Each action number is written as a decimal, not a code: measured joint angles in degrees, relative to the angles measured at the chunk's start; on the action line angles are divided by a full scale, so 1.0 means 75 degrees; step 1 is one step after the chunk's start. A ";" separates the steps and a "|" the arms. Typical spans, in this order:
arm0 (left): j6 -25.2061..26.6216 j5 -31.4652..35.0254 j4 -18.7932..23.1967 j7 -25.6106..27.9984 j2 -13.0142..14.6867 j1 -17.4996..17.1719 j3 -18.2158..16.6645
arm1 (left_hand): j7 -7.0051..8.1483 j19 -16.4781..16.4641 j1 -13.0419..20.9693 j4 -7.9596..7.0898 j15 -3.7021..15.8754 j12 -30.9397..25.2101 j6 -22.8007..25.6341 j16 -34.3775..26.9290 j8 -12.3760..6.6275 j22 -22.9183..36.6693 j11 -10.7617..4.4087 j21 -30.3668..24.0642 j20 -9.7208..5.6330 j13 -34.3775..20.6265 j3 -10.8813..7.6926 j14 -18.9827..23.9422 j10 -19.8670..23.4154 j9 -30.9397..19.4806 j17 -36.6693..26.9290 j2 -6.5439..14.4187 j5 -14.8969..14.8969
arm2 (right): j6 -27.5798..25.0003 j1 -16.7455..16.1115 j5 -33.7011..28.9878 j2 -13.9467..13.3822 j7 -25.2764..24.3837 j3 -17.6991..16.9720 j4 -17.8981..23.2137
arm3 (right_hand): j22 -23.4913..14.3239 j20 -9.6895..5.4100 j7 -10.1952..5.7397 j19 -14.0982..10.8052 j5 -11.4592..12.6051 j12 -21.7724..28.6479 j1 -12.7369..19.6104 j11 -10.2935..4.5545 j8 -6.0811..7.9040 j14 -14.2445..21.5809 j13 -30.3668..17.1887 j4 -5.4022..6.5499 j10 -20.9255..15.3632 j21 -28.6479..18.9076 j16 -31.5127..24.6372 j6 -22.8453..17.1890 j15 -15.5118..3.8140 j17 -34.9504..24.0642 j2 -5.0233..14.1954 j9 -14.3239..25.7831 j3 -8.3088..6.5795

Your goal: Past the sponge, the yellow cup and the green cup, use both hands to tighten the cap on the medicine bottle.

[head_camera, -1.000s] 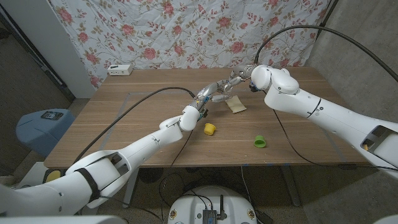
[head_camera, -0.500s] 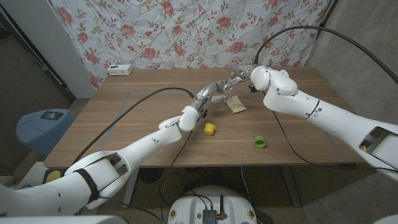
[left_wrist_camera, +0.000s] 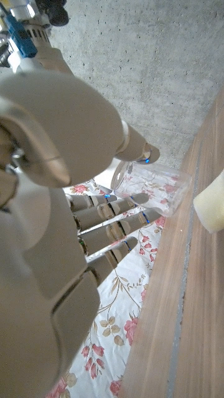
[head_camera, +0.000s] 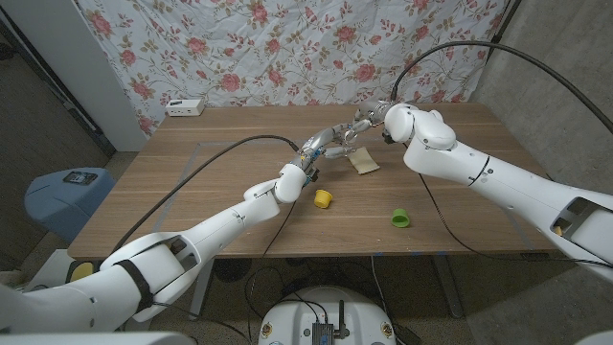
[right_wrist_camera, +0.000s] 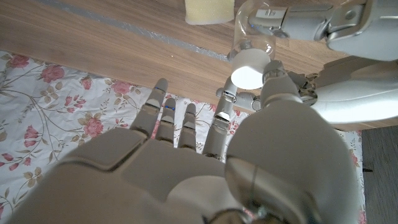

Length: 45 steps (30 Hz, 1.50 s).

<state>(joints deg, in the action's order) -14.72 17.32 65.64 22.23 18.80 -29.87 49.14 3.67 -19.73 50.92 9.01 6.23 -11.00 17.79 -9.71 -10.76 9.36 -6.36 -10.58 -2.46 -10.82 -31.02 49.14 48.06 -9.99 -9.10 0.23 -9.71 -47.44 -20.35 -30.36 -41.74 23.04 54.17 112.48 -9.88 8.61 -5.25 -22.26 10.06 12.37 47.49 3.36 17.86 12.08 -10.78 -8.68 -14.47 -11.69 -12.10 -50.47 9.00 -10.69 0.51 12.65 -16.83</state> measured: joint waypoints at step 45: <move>-0.0150 -0.0004 0.0091 0.0096 -0.0017 -0.0105 -0.0021 | 0.0000 0.0000 0.0005 0.0001 0.0003 -0.0006 0.0000 0.0000 0.0000 0.0000 0.0002 0.0000 0.0000 0.0003 0.0001 0.0003 0.0001 0.0000 0.0000 -0.0054 0.0014 | -0.0537 -0.0191 -0.0270 0.0109 -0.0411 0.0163 0.0099 | -0.0017 -0.0044 0.0400 -0.0398 -0.0055 0.0058 -0.0964 -0.0025 0.0263 0.0630 0.0000 0.0379 -0.1010 0.0000 -0.0117 -0.1109 -0.0081 -0.0014 0.0233 -0.0070 0.0254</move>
<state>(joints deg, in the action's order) -15.84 17.29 66.32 22.95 18.68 -30.65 48.98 3.67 -19.73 50.96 9.02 6.25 -11.04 17.79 -9.71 -10.76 9.36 -6.34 -10.59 -2.46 -10.79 -31.01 49.17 48.07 -9.99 -9.10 -0.18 -9.61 -51.47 -21.78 -32.38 -40.92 19.95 55.40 113.23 -10.01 8.28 -2.25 -25.25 9.65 12.81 40.26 3.17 19.83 16.80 -10.78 -5.84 -22.05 -11.69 -12.99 -58.79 8.39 -10.80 2.26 12.12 -14.92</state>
